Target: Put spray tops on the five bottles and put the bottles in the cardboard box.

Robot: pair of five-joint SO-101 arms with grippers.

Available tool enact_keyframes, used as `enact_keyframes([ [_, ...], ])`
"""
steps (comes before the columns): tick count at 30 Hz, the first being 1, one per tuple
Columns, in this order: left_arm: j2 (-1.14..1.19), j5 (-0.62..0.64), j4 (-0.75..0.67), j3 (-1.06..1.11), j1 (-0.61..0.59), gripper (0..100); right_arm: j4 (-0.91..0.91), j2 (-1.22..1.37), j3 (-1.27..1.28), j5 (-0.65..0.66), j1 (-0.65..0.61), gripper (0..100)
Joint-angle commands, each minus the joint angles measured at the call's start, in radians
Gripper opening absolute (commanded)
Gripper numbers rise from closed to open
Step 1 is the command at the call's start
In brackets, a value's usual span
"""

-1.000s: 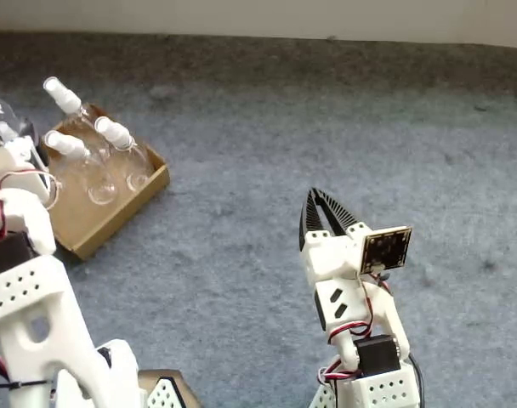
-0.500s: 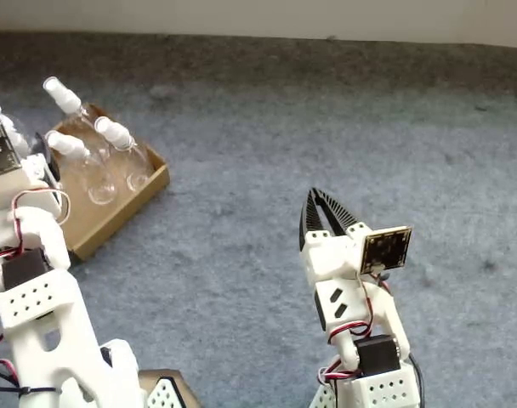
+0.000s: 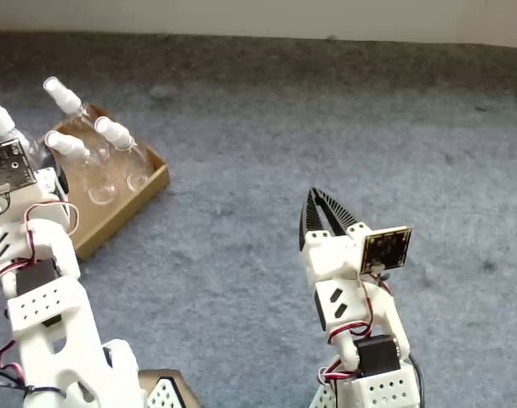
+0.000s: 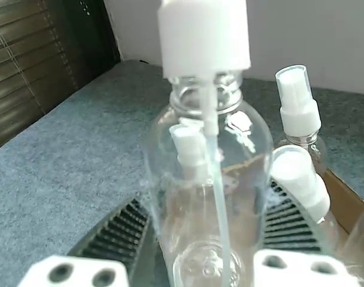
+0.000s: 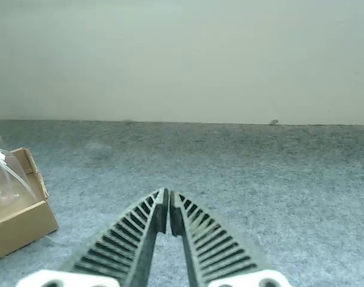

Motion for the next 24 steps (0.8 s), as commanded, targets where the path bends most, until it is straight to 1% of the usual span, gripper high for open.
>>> enact_keyframes([
  [1, -0.033, -0.006, -0.025, -0.005, 0.002, 7, 0.005, -0.007, 0.117, 0.009, -0.005, 0.5],
  [9, -0.033, -0.012, -0.12, 0.071, 0.001, 7, 0.005, -0.007, 0.117, 0.009, -0.005, 0.5],
  [18, -0.031, -0.012, -0.124, 0.097, -0.025, 7, 0.005, -0.007, 0.117, 0.009, -0.005, 0.5],
  [24, -0.033, -0.012, -0.242, 0.176, -0.025, 7, 0.005, -0.007, 0.117, 0.009, -0.005, 0.5],
])
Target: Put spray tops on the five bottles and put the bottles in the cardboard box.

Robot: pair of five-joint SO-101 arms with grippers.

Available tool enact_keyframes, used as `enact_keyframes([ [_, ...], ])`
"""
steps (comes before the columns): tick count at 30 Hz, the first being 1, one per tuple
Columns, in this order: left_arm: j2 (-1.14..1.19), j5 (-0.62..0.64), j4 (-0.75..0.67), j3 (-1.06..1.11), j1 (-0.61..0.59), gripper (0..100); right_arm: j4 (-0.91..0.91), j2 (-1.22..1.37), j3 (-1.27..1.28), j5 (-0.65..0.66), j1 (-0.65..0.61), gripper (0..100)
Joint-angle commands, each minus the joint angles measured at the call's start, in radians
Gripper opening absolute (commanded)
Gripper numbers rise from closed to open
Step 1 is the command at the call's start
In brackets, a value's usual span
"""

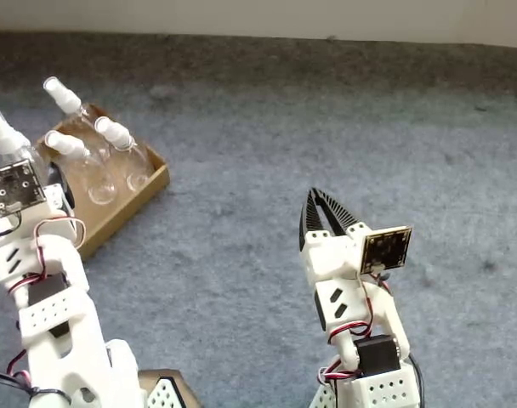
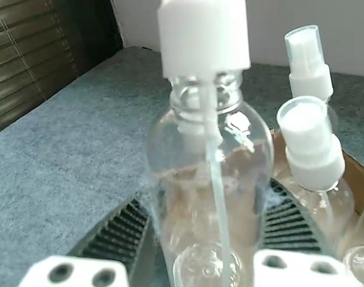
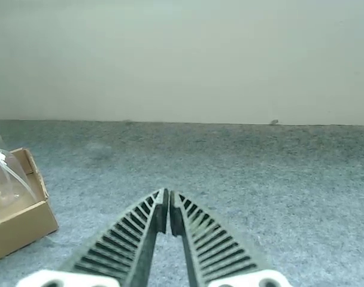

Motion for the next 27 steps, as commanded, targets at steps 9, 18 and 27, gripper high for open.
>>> enact_keyframes([
  [9, -0.035, -0.003, -0.069, 0.059, -0.002, 7, 0.005, -0.007, 0.117, 0.009, -0.005, 0.5],
  [18, -0.035, -0.002, -0.092, 0.09, -0.001, 7, 0.005, -0.007, 0.117, 0.009, -0.005, 0.5],
  [27, -0.033, -0.006, -0.158, 0.12, 0.021, 7, 0.005, -0.007, 0.117, 0.009, -0.005, 0.5],
])
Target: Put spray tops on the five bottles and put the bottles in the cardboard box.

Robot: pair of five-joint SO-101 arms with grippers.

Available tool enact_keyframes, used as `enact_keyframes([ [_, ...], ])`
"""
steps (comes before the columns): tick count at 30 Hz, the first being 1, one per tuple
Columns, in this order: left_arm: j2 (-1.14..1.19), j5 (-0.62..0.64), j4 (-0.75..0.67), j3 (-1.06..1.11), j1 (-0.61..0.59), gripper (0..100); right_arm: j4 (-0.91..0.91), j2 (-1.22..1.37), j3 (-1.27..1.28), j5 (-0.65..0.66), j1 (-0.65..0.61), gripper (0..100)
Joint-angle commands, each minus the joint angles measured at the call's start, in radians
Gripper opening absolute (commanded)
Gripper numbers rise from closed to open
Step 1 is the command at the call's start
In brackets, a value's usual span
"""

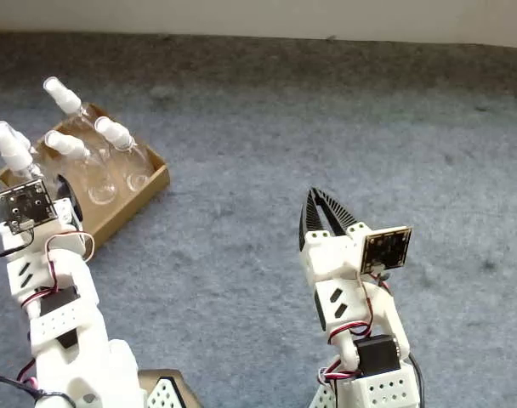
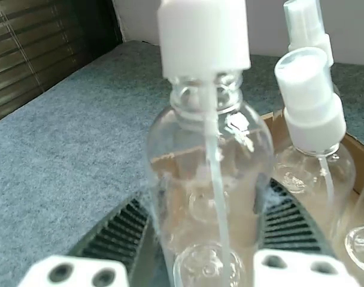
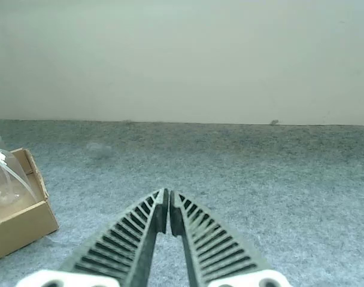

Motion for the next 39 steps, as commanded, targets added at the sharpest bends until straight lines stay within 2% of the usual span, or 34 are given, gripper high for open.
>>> enact_keyframes([
  [1, -0.027, -0.006, -0.026, -0.01, 0.021, 7, 0.005, -0.007, 0.117, 0.009, -0.005, 0.5],
  [6, -0.027, -0.002, 0.012, -0.031, 0.021, 7, 0.005, -0.007, 0.117, 0.009, -0.005, 0.5],
  [10, -0.031, 0.009, 0.23, -0.162, -0.007, 7, 0.005, -0.007, 0.117, 0.009, -0.005, 0.5],
  [12, -0.036, 0.063, 0.338, -0.243, -0.028, 7, 0.005, -0.007, 0.117, 0.009, -0.005, 0.5],
  [16, -0.033, 0.095, 0.486, -0.383, -0.048, 8, 0.005, -0.007, 0.117, 0.009, -0.005, 0.5],
  [31, -0.018, 0.094, 0.769, -0.82, -0.045, 7, 0.005, -0.007, 0.117, 0.009, -0.005, 0.5],
  [39, 0.292, 0.098, 0.951, -1.196, -0.045, 8, 0.005, -0.007, 0.117, 0.009, -0.005, 0.5],
])
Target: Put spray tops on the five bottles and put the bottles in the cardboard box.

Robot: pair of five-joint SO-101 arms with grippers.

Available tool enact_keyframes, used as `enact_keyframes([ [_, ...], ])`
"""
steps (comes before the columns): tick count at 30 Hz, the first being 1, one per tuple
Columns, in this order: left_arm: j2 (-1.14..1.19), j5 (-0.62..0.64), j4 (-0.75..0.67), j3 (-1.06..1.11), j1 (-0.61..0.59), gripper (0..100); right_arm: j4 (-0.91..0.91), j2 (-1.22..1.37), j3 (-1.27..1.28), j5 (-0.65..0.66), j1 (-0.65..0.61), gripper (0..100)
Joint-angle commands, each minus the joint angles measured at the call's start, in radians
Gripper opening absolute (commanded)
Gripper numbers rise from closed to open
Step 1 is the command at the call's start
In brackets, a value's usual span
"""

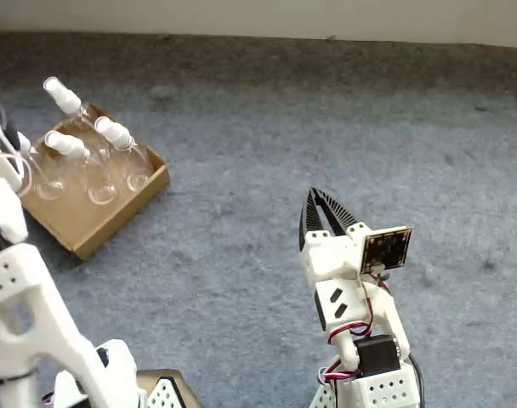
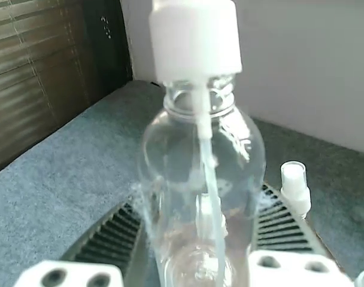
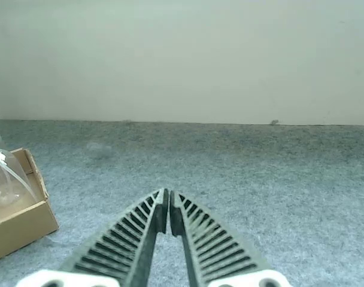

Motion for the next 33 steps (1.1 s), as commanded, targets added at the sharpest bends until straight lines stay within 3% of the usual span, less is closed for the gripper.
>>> enact_keyframes([
  [1, 0.127, 0.014, 0.048, -0.211, -0.008, 8, 0.005, -0.007, 0.117, 0.009, -0.005, 0.5],
  [7, 0.246, 0.014, 0.048, -0.331, -0.008, 7, 0.005, -0.007, 0.117, 0.009, -0.005, 0.5],
  [20, 0.285, 0.014, -0.018, -0.32, -0.025, 8, 0.005, -0.007, 0.117, 0.009, -0.005, 0.5],
  [26, 0.153, 0.008, -0.034, -0.134, -0.024, 8, 0.005, -0.007, 0.117, 0.009, -0.005, 0.5],
  [33, 0.024, -0.048, -0.244, 0.143, -0.019, 8, 0.005, -0.007, 0.117, 0.009, -0.005, 0.5],
])
